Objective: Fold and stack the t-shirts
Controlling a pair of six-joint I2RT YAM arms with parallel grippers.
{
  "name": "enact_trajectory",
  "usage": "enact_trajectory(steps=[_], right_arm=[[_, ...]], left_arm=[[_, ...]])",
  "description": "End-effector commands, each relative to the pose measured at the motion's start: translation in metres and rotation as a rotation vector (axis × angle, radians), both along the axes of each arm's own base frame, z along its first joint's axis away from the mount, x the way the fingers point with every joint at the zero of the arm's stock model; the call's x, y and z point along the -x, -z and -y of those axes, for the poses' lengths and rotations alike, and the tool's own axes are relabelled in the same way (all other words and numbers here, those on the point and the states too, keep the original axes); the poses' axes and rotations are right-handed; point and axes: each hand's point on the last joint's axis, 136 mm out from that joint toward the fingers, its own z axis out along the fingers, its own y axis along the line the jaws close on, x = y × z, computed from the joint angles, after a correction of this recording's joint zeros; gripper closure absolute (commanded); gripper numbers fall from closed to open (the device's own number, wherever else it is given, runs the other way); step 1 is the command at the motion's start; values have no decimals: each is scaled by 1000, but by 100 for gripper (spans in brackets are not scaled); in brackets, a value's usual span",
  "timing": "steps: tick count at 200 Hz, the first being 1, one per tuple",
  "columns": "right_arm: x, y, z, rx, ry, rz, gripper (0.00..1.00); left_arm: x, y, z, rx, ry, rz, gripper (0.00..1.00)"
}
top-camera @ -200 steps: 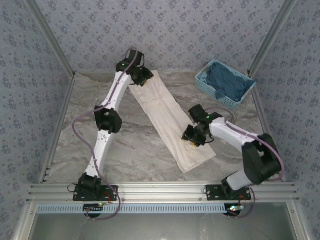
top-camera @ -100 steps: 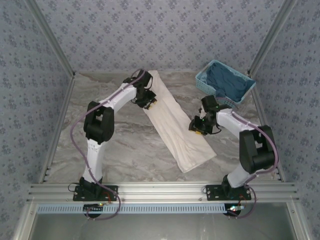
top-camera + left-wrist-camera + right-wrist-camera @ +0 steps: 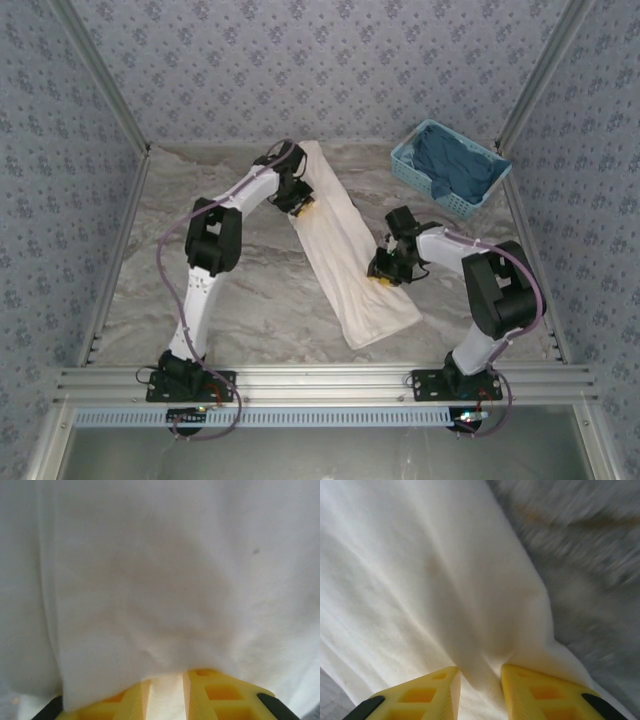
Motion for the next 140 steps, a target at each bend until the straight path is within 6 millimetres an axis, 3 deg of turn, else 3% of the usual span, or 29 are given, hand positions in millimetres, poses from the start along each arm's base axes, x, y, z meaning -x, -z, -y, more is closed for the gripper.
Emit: enact_trajectory(steps=[1, 48, 85, 98, 116, 140], right_arm=[[36, 20, -4, 19, 80, -131, 68], [43, 16, -32, -29, 125, -149, 67], [39, 17, -36, -19, 138, -151, 66], [35, 12, -39, -26, 137, -136, 65], [31, -3, -39, -33, 132, -99, 63], [26, -31, -23, -11, 129, -18, 57]], left_arm=[[3, 29, 1, -39, 75, -49, 75], [-5, 23, 13, -14, 117, -27, 75], [-16, 17, 14, -10, 159, 4, 71], [-22, 2, 10, -33, 183, 45, 68], [-21, -36, 2, -100, 217, 112, 58], [8, -76, -9, -135, 226, 145, 55]])
